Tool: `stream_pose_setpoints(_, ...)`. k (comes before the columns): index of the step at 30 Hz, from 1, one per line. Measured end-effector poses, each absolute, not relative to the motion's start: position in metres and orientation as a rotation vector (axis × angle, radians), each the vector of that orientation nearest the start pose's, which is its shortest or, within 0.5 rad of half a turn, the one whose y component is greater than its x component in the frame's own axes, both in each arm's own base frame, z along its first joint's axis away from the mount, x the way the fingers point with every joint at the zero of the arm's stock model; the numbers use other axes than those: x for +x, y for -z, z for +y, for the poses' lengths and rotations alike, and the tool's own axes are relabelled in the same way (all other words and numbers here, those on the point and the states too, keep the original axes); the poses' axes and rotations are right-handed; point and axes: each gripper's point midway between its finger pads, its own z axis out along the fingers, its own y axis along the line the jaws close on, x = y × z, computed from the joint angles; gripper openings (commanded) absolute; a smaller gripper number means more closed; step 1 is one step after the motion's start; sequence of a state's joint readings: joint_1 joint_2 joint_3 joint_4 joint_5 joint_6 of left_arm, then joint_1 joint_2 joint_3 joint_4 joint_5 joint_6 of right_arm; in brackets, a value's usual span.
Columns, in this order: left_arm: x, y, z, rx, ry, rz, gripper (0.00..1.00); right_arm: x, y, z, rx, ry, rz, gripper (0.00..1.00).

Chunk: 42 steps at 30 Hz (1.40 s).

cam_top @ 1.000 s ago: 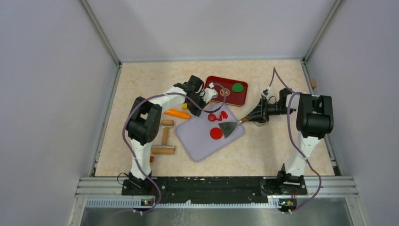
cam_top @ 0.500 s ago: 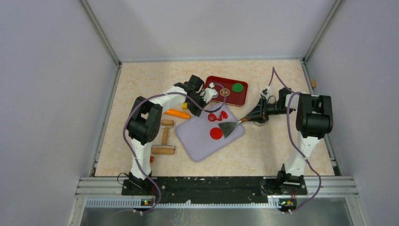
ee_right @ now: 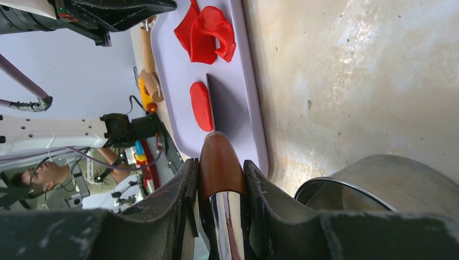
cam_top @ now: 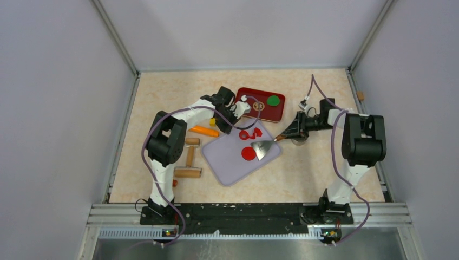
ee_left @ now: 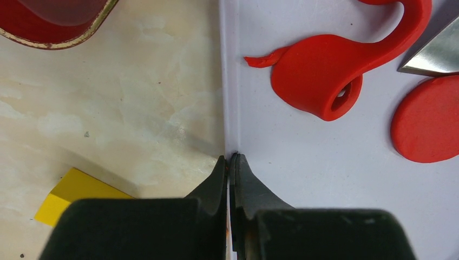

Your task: Roll out the dumpling wrappers from the dough

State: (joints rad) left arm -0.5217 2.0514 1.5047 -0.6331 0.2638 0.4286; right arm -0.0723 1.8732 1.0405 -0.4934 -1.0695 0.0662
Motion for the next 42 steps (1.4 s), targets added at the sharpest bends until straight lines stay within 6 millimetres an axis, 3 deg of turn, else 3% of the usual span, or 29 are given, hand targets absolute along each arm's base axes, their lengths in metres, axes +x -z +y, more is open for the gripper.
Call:
stream_pose_setpoints(13, 0.369, -0.028, -0.245, 1.324, 0.387, 2.399, 0.00, 0.318, -0.058, 0.139, 0.002, -1.524, 2.522, 0.00)
stream_pose_setpoints(21, 0.368, -0.028, -0.246, 1.334, 0.381, 2.394, 0.00, 0.311, -0.056, 0.158, -0.055, -1.584, 2.530, 0.00)
stream_pose_setpoints(30, 0.368, -0.028, -0.245, 1.339, 0.374, 2.392, 0.00, 0.314, -0.059, 0.160, -0.027, -1.597, 2.529, 0.00)
stream_pose_setpoints(42, 0.369, -0.028, -0.245, 1.339, 0.371, 2.391, 0.00, 0.339, -0.073, 0.151, 0.006, -1.579, 2.425, 0.00)
